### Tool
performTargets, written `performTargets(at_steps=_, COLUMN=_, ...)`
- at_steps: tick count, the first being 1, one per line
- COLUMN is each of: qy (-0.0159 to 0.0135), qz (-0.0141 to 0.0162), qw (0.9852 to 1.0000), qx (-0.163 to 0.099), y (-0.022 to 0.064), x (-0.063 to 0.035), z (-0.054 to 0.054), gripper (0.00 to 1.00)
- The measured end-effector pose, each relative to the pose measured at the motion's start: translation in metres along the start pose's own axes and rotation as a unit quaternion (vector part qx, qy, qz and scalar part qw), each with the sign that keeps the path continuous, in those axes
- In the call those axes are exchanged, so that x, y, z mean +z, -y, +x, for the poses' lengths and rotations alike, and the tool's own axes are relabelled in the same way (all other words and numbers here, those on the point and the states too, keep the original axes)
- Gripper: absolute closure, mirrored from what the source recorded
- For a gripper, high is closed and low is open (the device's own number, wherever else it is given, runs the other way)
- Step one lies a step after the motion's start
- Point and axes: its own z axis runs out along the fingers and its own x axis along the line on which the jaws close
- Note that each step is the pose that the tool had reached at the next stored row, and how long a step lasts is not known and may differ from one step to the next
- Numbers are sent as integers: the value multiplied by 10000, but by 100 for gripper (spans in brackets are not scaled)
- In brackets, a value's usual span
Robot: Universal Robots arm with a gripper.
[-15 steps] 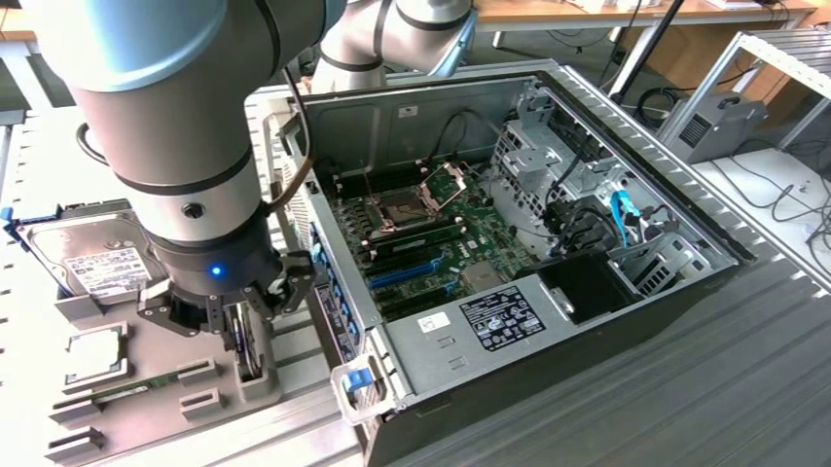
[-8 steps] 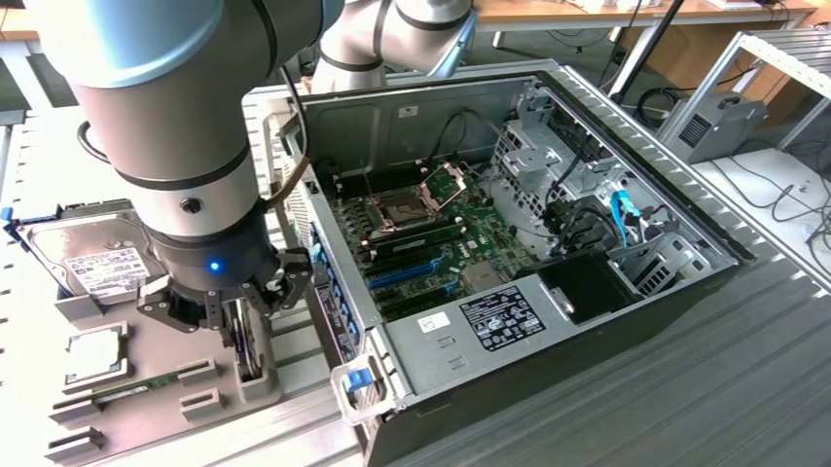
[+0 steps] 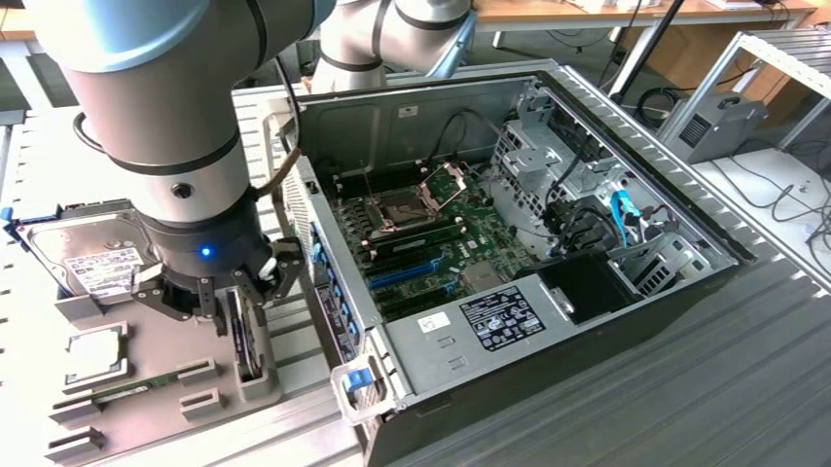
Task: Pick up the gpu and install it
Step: 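Pick up the gpu and move the gpu toward the slot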
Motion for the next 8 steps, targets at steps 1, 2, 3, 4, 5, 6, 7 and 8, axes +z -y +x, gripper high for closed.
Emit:
performTargets(at_steps=1, qy=0, qz=1, qw=10000, qx=0, y=-26, x=2, z=6, gripper=58)
performTargets(at_steps=2, qy=0, qz=1, qw=10000, qx=0, y=-54, x=4, z=12, gripper=58)
performTargets(at_steps=3, qy=0, qz=1, qw=10000, qx=-1, y=-79, x=7, z=18, gripper=58)
performTargets(at_steps=4, qy=0, qz=2, qw=10000, qx=-1, y=-109, x=9, z=24, gripper=58)
performTargets(at_steps=5, qy=0, qz=3, qw=10000, qx=-1, y=-135, x=11, z=29, gripper=58)
performTargets(at_steps=6, qy=0, qz=4, qw=10000, qx=0, y=-161, x=14, z=34, gripper=58)
performTargets(at_steps=7, qy=1, qz=4, qw=10000, qx=0, y=-185, x=19, z=39, gripper=58)
performTargets(at_steps=8, qy=1, qz=6, qw=10000, qx=0, y=-203, x=26, z=43, gripper=58)
